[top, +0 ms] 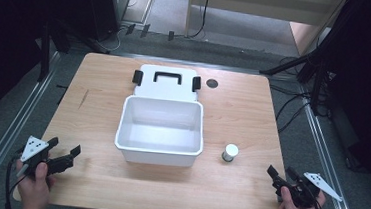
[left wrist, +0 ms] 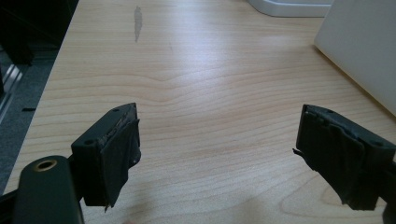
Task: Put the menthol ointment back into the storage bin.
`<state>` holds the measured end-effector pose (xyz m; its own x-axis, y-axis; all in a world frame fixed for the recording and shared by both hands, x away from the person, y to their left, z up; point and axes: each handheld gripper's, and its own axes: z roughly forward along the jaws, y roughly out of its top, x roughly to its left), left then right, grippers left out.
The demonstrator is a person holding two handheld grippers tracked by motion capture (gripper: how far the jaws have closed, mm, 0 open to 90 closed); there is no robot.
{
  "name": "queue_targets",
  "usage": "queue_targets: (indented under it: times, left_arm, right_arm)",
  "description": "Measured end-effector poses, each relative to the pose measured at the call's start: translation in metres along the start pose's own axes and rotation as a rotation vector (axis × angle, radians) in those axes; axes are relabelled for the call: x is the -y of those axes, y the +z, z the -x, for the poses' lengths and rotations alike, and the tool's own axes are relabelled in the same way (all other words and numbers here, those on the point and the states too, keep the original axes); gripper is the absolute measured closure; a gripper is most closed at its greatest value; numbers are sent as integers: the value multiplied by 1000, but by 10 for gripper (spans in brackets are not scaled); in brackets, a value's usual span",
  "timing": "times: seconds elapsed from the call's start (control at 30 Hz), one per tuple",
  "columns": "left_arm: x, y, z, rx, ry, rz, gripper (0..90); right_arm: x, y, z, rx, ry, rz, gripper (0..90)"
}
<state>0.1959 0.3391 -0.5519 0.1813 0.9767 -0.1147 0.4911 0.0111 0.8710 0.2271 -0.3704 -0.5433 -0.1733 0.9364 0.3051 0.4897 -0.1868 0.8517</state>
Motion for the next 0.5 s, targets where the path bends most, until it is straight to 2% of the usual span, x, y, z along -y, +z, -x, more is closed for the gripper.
queue_targets:
  times: [0.1,0.13,0.17,0.2,0.27,0.3,0.37,0.4,0.43,0.47,0.5]
  left_arm:
    - [0,0,0,0,0,-2,148]
    - [0,0,0,0,1,2,148]
    - [0,0,0,2,1,4,148]
    - [0,0,0,2,1,3,148]
    - [0,1,0,1,-1,0,148]
    - [0,0,1,0,5,3,148]
    - [0,1,1,0,9,3,149]
    - [0,1,1,-2,8,3,149]
    - [0,1,1,-1,13,3,149]
    - [0,1,1,-1,13,3,149]
    - [0,1,2,2,14,2,149]
  right_arm:
    - [-1,2,-2,0,-15,-22,174]
    - [-3,3,-5,11,-36,-55,183]
    - [-3,3,-5,11,-36,-55,183]
    - [-6,4,-7,17,-57,-89,186]
    - [-8,4,-9,19,-62,-103,189]
    - [-13,4,-11,30,-87,-140,189]
    - [-14,4,-11,28,-98,-154,189]
    - [-20,5,-14,26,-114,-225,189]
    - [-23,5,-16,31,-134,-249,189]
    - [-23,5,-16,31,-134,-249,189]
    - [-29,5,-21,24,-170,-295,189]
